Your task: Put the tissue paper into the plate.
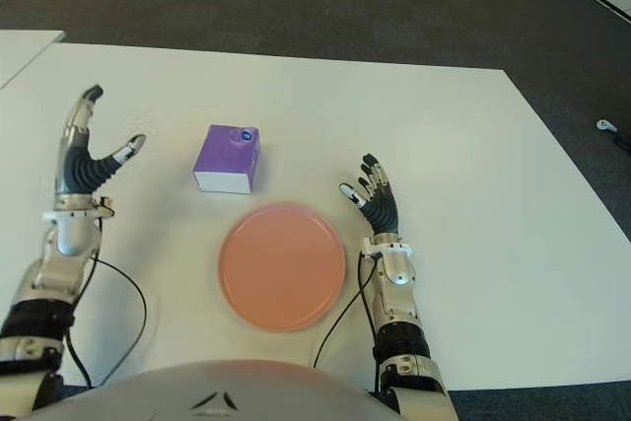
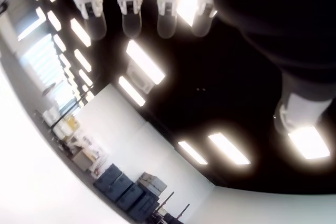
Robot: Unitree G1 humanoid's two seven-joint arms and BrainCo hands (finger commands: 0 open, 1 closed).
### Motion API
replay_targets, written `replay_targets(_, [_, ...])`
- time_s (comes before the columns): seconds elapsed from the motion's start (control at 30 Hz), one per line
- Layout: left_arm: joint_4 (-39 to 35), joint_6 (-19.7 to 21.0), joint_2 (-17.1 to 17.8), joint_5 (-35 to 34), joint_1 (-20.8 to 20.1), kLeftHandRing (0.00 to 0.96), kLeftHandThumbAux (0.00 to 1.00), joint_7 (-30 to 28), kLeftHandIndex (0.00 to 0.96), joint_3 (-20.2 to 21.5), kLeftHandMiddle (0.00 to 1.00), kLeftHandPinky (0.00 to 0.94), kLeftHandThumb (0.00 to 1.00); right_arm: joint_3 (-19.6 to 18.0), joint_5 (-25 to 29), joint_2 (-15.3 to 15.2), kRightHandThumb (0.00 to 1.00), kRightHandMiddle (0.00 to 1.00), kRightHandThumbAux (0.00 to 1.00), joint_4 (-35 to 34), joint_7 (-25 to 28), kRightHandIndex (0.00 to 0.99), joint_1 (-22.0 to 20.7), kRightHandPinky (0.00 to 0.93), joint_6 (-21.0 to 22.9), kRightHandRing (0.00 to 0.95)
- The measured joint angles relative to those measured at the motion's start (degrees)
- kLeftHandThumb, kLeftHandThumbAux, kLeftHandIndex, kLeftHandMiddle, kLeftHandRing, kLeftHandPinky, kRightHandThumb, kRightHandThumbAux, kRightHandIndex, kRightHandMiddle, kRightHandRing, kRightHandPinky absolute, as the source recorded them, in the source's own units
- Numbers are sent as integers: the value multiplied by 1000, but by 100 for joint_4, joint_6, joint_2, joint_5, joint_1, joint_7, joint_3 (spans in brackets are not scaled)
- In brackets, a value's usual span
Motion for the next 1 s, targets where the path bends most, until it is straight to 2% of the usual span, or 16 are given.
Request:
replay_targets(0.17, [-109,139,306,170,-262,0,444,-71,0,-125,0,0,79,2,1,19,0,0,655,0,3,0,-18,0,0,0])
replay_targets(0.43, [-249,321,837,368,-484,0,389,-789,0,-521,0,0,110,0,-1,26,0,0,653,0,-36,0,-23,0,1,0])
replay_targets(0.6, [-166,421,1103,737,-755,0,389,-1173,0,-996,0,0,89,-16,-5,21,0,0,657,7,-79,0,-19,0,0,0])
replay_targets(0.83, [23,512,1205,1128,-1347,0,377,-1739,0,-1678,0,0,66,-8,-6,31,0,0,661,10,-90,0,-33,0,0,0])
replay_targets(1.0, [362,445,1205,1350,-1670,0,368,-1804,0,-2078,0,0,62,12,-7,54,0,0,656,9,-98,0,-57,0,0,0])
